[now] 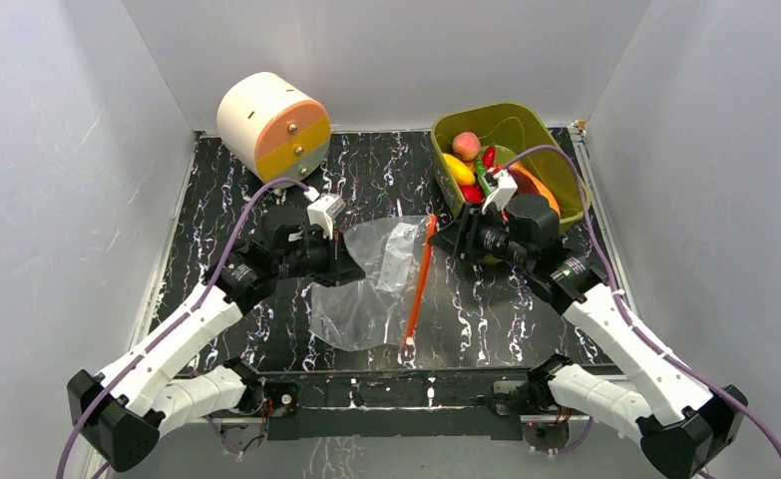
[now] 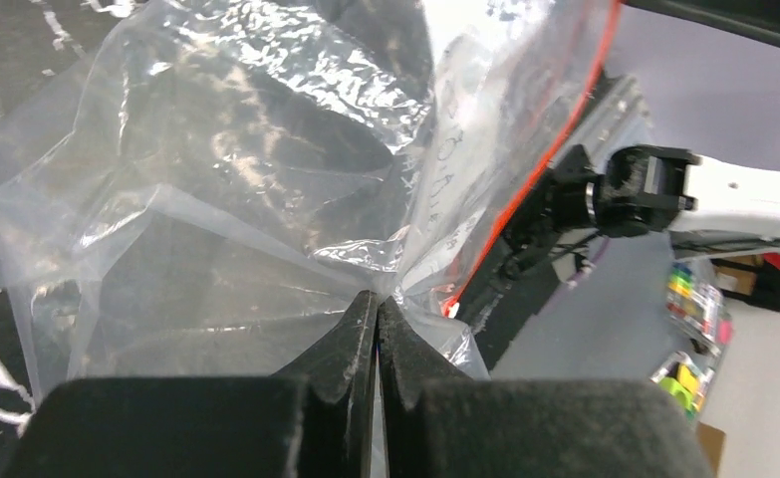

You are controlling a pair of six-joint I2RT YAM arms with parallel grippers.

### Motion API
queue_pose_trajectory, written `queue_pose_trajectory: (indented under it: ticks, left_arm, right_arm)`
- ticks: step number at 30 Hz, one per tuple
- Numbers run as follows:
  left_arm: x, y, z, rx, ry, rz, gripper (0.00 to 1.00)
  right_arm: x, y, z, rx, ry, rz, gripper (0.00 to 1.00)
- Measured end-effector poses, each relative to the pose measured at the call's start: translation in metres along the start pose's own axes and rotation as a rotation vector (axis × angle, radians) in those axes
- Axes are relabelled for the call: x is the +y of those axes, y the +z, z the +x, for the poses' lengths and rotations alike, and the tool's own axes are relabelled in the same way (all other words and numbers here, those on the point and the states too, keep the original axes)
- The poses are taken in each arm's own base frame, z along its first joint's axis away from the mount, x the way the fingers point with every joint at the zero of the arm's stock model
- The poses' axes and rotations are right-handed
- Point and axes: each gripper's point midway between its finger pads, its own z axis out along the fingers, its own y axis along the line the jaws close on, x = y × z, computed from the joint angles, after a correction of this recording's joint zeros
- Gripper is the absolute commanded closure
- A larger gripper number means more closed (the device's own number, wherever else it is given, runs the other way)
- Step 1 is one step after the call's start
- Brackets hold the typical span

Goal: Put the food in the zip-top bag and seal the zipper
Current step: Pick up the zipper food storage bag at the center of the board.

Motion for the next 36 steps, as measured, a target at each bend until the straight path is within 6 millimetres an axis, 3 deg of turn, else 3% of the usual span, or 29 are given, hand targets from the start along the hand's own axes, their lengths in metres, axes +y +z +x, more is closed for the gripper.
queue_pose_trajectory:
  ticks: [7, 14, 20, 24, 30, 36]
  left_arm:
    - [-0.023, -0.004, -0.001, 0.015, -0.026, 0.108, 1.00]
    - [-0.048, -0.021, -0.025, -0.037, -0.007, 0.175, 1.00]
    - [-0.054, -0.022, -0.031, -0.047, -0.030, 0.192, 1.00]
    - [-0.060, -0.021, -0.035, -0.050, -0.055, 0.216, 1.00]
    - [-0.076, -0.027, -0.050, -0.089, -0.077, 0.281, 1.00]
    - [-0.093, -0.033, -0.057, -0.099, -0.099, 0.362, 1.00]
  right_arm:
    - [-0.003, -0.005, -0.006, -0.010, -0.013, -0.015, 0.67]
    - [0.011, -0.024, -0.014, -0.074, 0.005, -0.074, 0.68]
    - [0.020, -0.056, -0.024, -0.184, 0.073, -0.082, 0.68]
    - [0.022, -0.075, -0.020, -0.240, 0.131, -0.104, 0.68]
    - [0.016, -0.073, -0.008, -0.229, 0.212, -0.097, 0.67]
    - [0.021, -0.072, -0.010, -0.233, 0.220, -0.132, 0.67]
